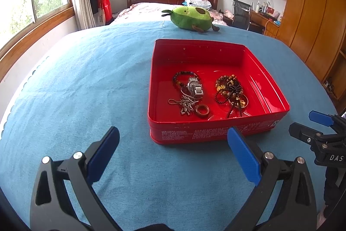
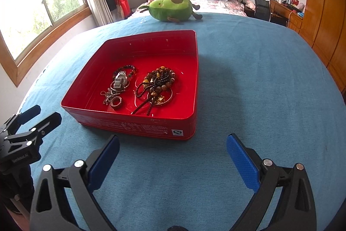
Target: Organize jewelry
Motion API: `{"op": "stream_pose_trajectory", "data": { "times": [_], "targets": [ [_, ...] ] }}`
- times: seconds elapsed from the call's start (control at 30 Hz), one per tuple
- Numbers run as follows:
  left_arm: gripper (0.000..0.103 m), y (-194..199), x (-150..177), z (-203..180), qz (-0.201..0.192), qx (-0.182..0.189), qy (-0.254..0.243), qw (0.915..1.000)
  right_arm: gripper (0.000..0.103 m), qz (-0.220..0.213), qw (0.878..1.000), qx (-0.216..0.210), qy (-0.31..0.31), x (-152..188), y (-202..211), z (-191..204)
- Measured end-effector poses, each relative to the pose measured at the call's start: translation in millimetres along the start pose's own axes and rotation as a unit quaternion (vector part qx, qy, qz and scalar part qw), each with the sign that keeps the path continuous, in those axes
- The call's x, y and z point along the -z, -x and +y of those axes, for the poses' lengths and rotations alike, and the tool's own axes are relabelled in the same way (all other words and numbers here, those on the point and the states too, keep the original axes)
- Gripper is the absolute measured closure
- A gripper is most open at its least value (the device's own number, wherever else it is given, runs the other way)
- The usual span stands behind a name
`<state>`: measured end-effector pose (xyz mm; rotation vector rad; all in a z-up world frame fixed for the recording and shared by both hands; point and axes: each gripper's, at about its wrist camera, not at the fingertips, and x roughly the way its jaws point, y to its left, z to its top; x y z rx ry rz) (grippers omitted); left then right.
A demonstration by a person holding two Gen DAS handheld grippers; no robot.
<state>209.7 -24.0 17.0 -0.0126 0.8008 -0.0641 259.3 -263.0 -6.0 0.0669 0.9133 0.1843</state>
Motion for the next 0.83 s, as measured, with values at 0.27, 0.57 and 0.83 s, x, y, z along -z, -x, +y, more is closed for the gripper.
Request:
{"op": "stream_pose_trajectory", "data": {
  "times": [0.27,0.57,0.83],
  "targets": [
    [0.004,-1.4,-0.4,-0.2,0.003,0.004,0.001,1.0000,0.004,0.000,1.000,0.000,0.000,0.7,-0.7,-0.4],
    [0.004,0.1,-0.6,0.1,0.002,0.008,0.001,1.0000,0.004,0.001,1.000,0.001,0.001,2.3,-1.1,-0.8],
    [0.004,-0.4,-0.7,0.3,0.005,0.004,0.002,1.0000,0.004,0.004,1.000,0.002,0.002,2.8,-3.7,-1.0]
  ]
}}
